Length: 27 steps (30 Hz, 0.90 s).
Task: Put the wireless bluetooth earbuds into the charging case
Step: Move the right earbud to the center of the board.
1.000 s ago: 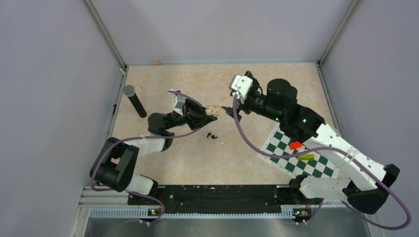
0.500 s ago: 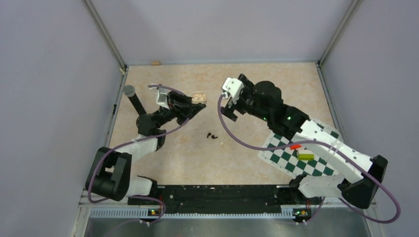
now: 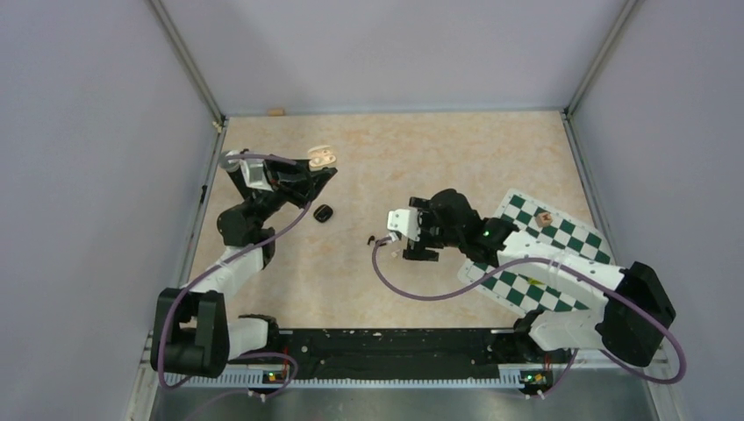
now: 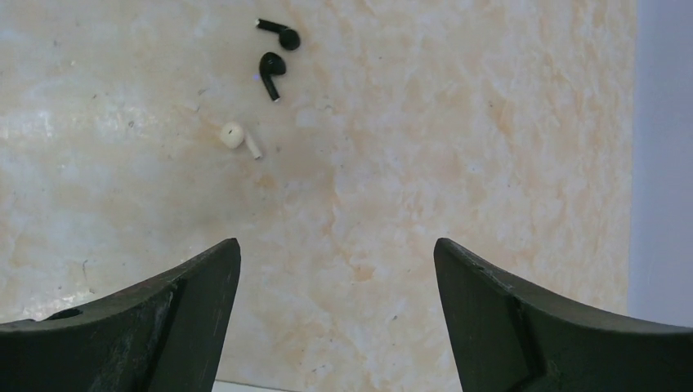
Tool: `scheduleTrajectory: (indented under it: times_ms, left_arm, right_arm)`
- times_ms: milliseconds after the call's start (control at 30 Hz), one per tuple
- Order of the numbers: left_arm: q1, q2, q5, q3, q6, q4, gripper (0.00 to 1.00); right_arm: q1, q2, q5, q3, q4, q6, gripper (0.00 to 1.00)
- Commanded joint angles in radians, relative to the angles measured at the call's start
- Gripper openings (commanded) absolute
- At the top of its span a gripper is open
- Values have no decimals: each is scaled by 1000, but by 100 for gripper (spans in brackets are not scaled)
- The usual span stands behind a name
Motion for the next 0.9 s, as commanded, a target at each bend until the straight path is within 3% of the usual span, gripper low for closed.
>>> scheduleTrajectory:
  times_ms: [0, 167, 400, 700, 867]
  left_arm:
    - [23, -35, 8, 20, 30, -18, 0]
    - [32, -30, 14, 21, 36, -46, 0]
    - [32, -28, 10, 21, 36, -68, 0]
    - [33, -27, -6, 12, 34, -78, 0]
    - [32, -23, -11, 12, 34, -86, 0]
  right_arm:
    - [28, 23, -75, -46, 96, -202, 86]
    - [91, 130, -21, -62, 181, -228, 86]
    - [191, 278, 195, -138, 475, -201, 94]
    - [205, 407, 358, -114, 585, -187, 94]
    - [204, 428, 352, -110, 593, -162, 94]
